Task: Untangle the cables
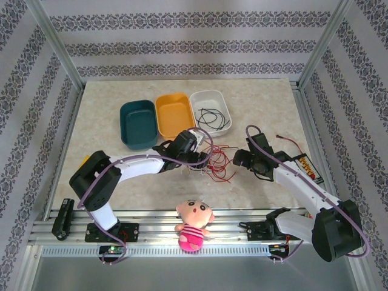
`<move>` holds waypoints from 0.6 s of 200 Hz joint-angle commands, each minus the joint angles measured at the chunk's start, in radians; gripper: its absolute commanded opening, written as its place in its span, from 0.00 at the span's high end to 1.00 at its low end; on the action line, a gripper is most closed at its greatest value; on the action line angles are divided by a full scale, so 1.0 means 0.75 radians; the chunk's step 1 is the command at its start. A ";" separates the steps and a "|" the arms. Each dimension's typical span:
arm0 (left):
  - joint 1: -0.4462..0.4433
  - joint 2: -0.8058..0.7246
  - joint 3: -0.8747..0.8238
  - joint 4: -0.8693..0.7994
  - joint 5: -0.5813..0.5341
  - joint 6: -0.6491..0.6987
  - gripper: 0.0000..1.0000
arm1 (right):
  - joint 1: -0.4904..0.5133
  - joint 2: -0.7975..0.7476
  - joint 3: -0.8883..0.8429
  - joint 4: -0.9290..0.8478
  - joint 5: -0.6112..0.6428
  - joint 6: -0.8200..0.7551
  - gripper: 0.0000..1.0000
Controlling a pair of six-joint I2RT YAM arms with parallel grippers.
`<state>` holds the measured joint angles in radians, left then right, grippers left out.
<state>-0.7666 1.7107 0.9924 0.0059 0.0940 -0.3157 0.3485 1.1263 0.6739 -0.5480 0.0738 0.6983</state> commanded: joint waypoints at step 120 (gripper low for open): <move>0.067 0.046 0.181 -0.311 -0.334 -0.102 0.39 | 0.002 0.069 0.016 0.118 -0.103 0.033 0.26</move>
<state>-0.7361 1.7695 1.0935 -0.0914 -0.0620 -0.3538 0.3492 1.1744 0.6647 -0.4717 0.0055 0.7128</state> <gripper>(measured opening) 0.635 0.732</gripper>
